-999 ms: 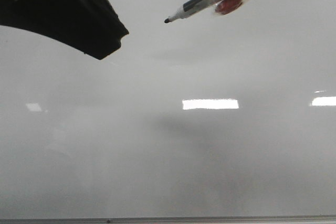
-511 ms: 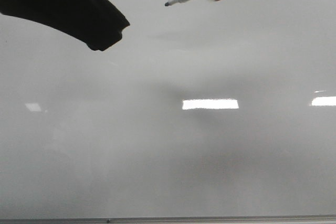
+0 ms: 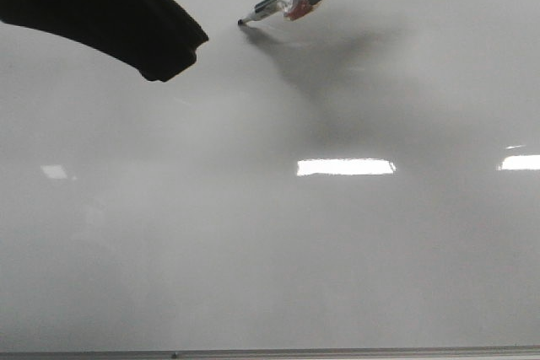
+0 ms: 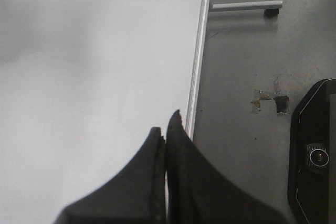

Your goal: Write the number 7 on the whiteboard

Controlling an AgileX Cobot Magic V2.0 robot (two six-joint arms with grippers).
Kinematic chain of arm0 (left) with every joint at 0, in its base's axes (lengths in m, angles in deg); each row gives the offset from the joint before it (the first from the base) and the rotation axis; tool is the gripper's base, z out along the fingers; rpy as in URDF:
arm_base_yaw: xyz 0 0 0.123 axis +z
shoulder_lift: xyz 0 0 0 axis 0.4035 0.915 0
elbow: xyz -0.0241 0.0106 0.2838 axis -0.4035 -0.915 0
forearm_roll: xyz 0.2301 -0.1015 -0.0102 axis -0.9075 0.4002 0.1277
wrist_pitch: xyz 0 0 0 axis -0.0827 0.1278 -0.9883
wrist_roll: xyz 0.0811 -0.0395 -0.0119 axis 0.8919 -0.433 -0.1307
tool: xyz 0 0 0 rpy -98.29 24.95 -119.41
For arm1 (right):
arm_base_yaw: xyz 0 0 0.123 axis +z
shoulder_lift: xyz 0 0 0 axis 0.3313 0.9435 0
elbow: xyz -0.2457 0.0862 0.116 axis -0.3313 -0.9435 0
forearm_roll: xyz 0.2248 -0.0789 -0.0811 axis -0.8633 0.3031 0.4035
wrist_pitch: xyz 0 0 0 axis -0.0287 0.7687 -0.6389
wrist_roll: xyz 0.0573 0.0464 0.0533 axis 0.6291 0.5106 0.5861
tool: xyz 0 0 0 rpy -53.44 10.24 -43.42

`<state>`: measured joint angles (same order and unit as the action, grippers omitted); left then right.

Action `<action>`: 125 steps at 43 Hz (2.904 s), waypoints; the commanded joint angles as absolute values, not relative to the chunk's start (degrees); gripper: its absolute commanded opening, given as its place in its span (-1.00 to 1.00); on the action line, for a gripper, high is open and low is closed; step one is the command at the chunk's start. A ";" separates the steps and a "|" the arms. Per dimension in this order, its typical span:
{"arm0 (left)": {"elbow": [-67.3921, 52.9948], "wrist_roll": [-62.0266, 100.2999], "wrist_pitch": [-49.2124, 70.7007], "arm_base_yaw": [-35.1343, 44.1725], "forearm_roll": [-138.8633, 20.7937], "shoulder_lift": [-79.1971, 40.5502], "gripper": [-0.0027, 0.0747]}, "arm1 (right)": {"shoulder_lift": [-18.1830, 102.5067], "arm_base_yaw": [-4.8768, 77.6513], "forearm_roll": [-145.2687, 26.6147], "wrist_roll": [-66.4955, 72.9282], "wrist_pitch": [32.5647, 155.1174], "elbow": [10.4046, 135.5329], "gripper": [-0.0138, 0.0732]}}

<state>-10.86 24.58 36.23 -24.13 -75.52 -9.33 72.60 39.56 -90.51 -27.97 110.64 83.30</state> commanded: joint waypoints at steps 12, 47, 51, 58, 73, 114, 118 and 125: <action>-8.97 24.01 32.87 -24.34 -74.33 -10.50 -0.98 | 71.23 38.93 -92.77 -28.50 106.09 85.40 -0.82; -8.97 24.01 32.87 -24.34 -74.33 -10.50 -0.98 | 63.79 28.16 -89.98 -28.50 113.11 75.11 -0.82; -8.97 24.01 32.87 -24.34 -74.33 -10.50 -0.98 | 64.90 30.20 -89.97 -28.50 113.11 73.34 -0.82; -8.97 24.01 32.87 -24.34 -74.33 -10.50 -0.98 | 68.28 33.87 -89.97 -28.50 112.88 70.00 -0.82; -8.97 24.01 32.87 -24.34 -73.88 -10.50 -0.98 | 61.73 37.83 -89.87 -28.61 119.65 69.51 -0.82; -8.63 24.09 34.50 -24.34 -73.83 -10.50 -0.07 | 52.20 59.41 -80.42 -32.16 123.21 75.30 -0.82; -8.63 24.09 34.50 -24.34 -73.83 -10.50 -0.09 | 53.75 59.41 -80.42 -32.16 123.21 75.30 -0.82; -8.63 24.09 34.50 -24.34 -73.83 -10.50 -0.19 | 54.95 59.41 -80.33 -32.16 123.21 75.30 -0.82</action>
